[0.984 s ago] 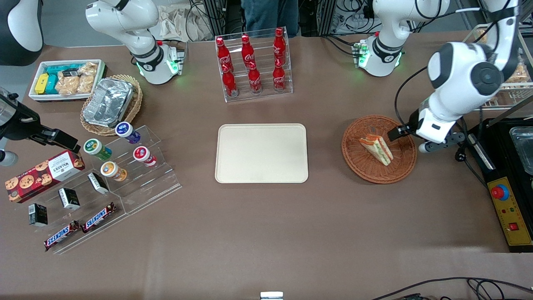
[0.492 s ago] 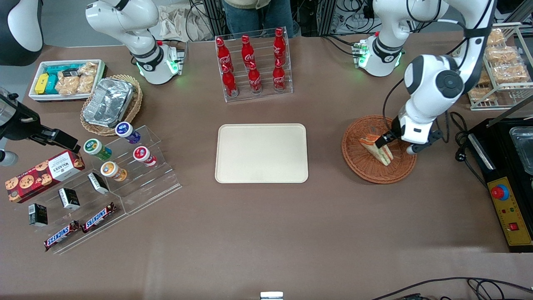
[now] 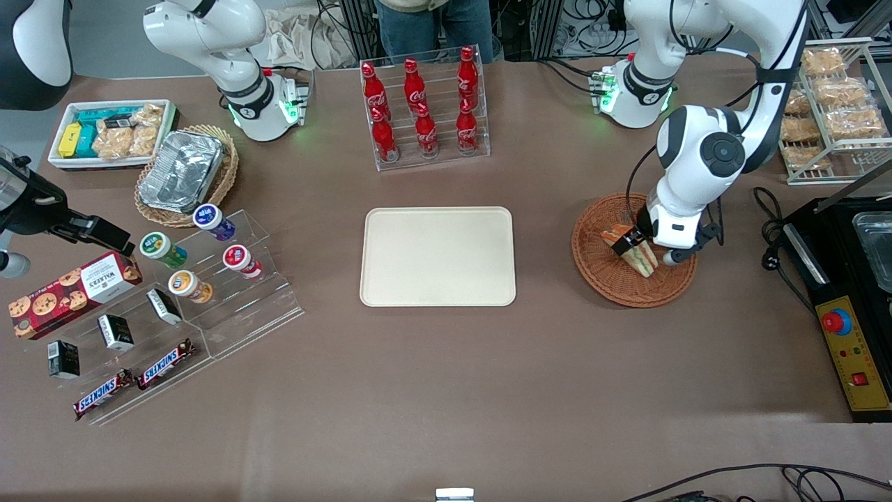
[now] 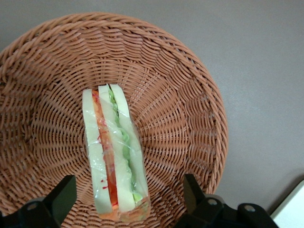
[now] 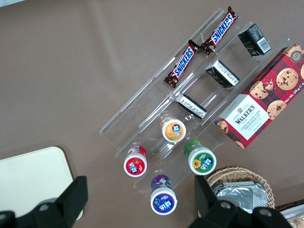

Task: Place sandwich from basket to tray
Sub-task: 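Lower the left gripper and close it on the wrapped sandwich, then lift the sandwich out of the basket toward the cream tray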

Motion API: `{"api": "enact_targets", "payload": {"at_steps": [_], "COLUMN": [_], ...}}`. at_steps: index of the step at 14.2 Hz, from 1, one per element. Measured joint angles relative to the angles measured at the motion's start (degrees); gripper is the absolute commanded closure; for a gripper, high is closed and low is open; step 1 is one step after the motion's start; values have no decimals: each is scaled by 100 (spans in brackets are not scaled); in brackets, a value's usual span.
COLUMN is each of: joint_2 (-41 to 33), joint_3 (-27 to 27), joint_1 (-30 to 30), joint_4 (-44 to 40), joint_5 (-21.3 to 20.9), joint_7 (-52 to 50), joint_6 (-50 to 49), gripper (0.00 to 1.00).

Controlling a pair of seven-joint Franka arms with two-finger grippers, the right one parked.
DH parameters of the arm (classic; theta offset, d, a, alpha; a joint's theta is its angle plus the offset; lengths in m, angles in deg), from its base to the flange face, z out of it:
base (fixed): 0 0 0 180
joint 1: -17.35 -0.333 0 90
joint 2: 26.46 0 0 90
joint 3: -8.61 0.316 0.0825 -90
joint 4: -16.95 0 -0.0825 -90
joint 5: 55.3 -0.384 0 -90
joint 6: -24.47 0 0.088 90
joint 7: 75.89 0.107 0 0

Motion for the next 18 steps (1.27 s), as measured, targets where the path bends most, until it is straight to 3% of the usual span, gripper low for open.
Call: {"api": "enact_targets", "payload": {"at_steps": [4,5,8,11,12,18], "joint_2": [99,123,175,175,171,-25], "joint_3": [0,0,0,3,4,8], "joint_1": [26,25,25,23,23,17], "joint_4": [225,322,406,394,376,114], "joint_5": [-86,-111,-131,-134,-135,-136], "joint_7": [-31,-31,-32,-88,-143,-285], "joint_6": [335,487,620,671,683,367], "gripper": [1,12,63,85,100,100]}}
